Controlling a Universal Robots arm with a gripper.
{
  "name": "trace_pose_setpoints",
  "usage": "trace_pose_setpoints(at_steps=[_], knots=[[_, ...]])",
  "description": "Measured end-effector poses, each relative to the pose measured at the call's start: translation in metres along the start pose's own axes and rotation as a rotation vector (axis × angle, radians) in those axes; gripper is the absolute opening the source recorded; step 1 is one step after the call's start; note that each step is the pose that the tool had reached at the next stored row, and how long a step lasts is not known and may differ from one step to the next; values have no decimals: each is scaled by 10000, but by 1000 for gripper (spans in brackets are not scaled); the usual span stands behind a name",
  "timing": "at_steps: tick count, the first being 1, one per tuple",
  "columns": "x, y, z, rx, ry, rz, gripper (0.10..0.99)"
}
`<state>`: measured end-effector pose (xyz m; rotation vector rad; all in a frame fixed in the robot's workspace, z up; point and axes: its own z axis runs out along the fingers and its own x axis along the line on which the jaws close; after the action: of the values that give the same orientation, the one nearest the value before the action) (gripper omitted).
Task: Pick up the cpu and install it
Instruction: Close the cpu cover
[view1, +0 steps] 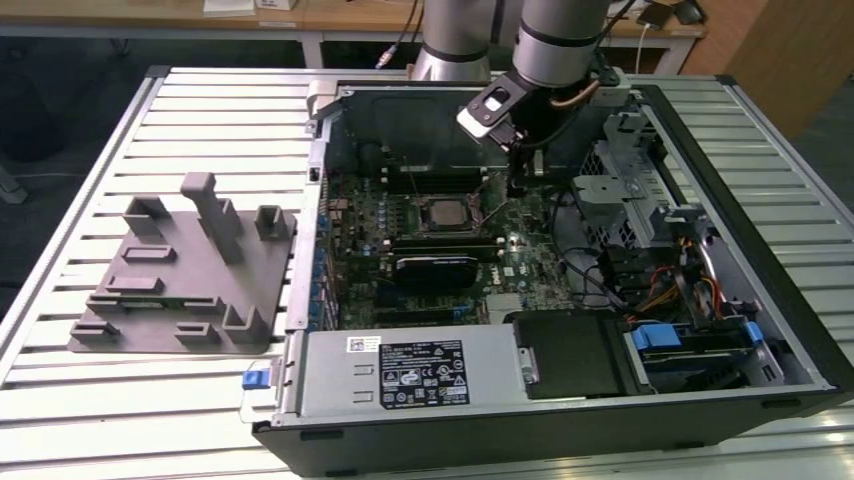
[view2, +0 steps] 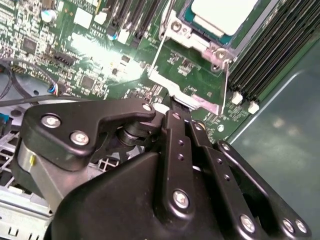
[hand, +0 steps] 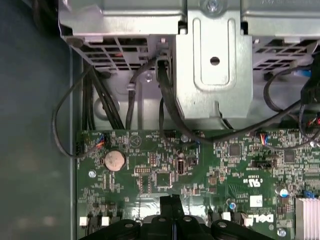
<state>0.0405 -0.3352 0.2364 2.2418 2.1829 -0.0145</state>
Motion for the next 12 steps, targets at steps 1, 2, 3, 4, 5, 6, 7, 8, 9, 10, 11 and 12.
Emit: trace_pose_setpoints(at_steps=[1, 2, 3, 4, 5, 6, 7, 8, 9, 10, 11, 12], knots=[[0, -16, 1, 1, 1, 0, 106], [-1, -31, 3, 0, 1, -1, 106], [-1, -45, 5, 0, 2, 0, 106], [-1, -60, 7, 0, 1, 0, 106], [-2, -74, 9, 1, 1, 0, 106], [-2, -90, 12, 1, -1, 0, 106], [-2, -106, 15, 1, -1, 0, 106], [-3, -122, 19, 1, -1, -1, 106], [-3, -139, 23, 0, 1, 0, 106], [-3, -157, 26, 0, 1, 0, 106], [-4, -176, 29, 0, 0, 0, 106], [-4, -195, 33, 0, 1, 0, 106]])
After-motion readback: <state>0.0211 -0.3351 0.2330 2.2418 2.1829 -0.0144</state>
